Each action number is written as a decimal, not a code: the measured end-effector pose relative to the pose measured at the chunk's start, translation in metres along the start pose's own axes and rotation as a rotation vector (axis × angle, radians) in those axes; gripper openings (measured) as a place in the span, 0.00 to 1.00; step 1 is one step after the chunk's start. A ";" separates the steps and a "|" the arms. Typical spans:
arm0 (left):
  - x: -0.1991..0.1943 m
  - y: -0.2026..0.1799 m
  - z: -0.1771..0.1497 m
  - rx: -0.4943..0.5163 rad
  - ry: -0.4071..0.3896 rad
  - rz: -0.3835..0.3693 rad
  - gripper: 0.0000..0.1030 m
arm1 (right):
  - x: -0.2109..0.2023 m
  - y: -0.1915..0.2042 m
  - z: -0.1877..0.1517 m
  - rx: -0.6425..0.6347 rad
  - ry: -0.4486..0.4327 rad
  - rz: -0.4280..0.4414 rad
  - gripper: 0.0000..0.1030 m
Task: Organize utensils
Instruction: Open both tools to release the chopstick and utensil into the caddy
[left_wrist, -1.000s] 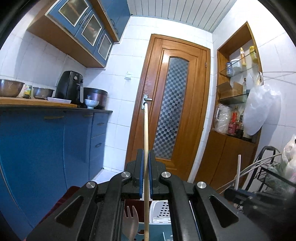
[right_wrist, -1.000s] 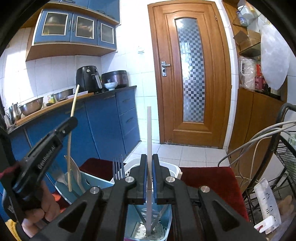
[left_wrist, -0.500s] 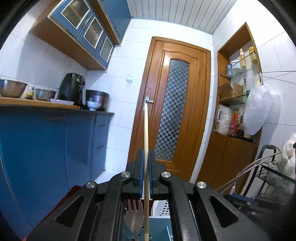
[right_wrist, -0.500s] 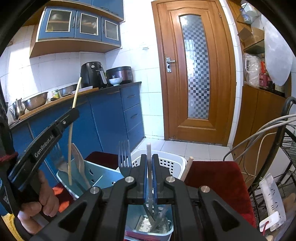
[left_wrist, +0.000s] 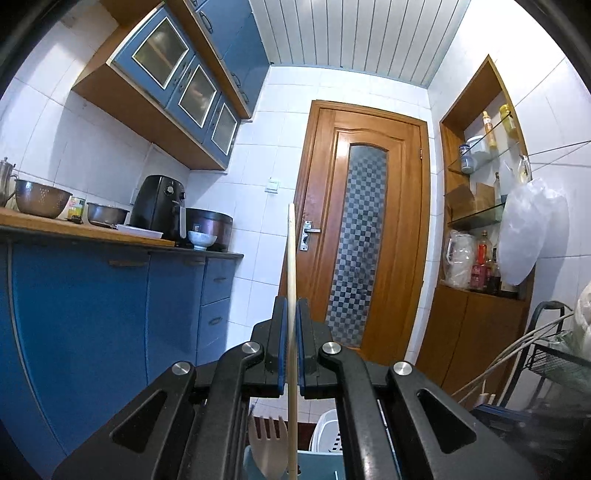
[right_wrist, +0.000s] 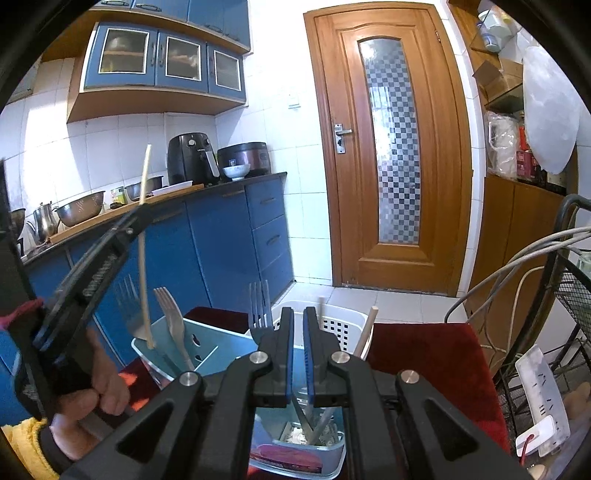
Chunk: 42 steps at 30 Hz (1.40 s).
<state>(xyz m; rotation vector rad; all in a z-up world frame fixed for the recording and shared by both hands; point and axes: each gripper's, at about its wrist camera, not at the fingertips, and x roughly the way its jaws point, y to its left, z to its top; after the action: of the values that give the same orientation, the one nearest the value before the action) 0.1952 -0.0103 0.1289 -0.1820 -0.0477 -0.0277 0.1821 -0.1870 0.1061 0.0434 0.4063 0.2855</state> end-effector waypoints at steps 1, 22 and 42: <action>0.002 0.000 -0.003 -0.004 0.008 -0.002 0.02 | 0.000 -0.001 -0.001 0.000 0.001 0.002 0.06; -0.015 -0.010 -0.005 0.107 0.141 -0.020 0.34 | -0.018 -0.001 -0.003 0.020 0.004 0.005 0.06; -0.103 0.012 0.036 0.060 0.389 -0.117 0.34 | -0.073 0.015 -0.030 0.138 0.204 0.041 0.16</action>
<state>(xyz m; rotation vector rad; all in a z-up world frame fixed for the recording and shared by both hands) 0.0912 0.0100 0.1567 -0.1108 0.3289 -0.1770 0.1021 -0.1936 0.1077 0.1585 0.6281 0.3030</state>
